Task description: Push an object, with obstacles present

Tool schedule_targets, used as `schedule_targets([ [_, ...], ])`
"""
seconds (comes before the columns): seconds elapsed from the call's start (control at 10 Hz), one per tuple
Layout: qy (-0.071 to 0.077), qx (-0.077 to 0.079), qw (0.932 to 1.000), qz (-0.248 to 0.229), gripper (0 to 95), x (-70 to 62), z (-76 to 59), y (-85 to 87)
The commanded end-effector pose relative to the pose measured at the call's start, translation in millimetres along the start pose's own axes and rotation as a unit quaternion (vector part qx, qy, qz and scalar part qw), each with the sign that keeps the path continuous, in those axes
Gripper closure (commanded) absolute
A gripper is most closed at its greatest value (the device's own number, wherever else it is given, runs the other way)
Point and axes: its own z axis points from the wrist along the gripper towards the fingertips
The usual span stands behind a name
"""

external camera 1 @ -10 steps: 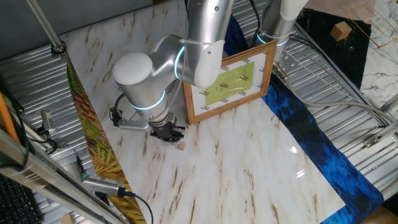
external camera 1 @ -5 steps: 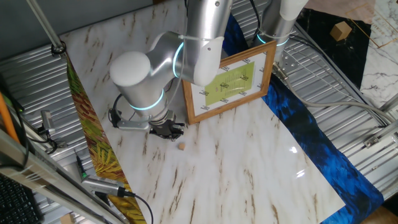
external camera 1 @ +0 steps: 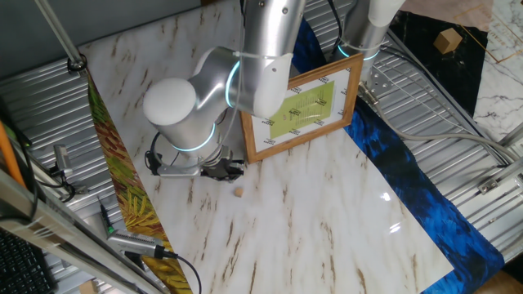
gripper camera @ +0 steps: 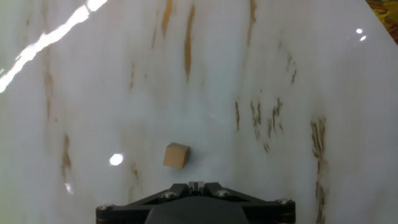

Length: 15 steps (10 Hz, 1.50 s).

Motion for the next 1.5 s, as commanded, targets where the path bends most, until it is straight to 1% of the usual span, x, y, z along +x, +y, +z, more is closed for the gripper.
schedule_targets([
  [0.1,0.004,-0.002,1.0000,0.003,95.0,-3.2,1.1,3.8],
  [0.3,0.009,-0.005,0.9999,-0.001,95.0,-6.1,4.4,6.1],
  [0.6,0.012,-0.005,0.9999,-0.003,95.0,-6.6,5.0,6.4],
  [0.9,0.015,-0.009,0.9998,-0.012,95.0,-7.7,7.9,8.3],
  [1.2,0.012,-0.012,0.9998,-0.011,95.0,-6.1,12.5,12.7],
  [1.5,0.008,-0.014,0.9998,-0.009,95.0,-11.2,14.7,14.7],
])
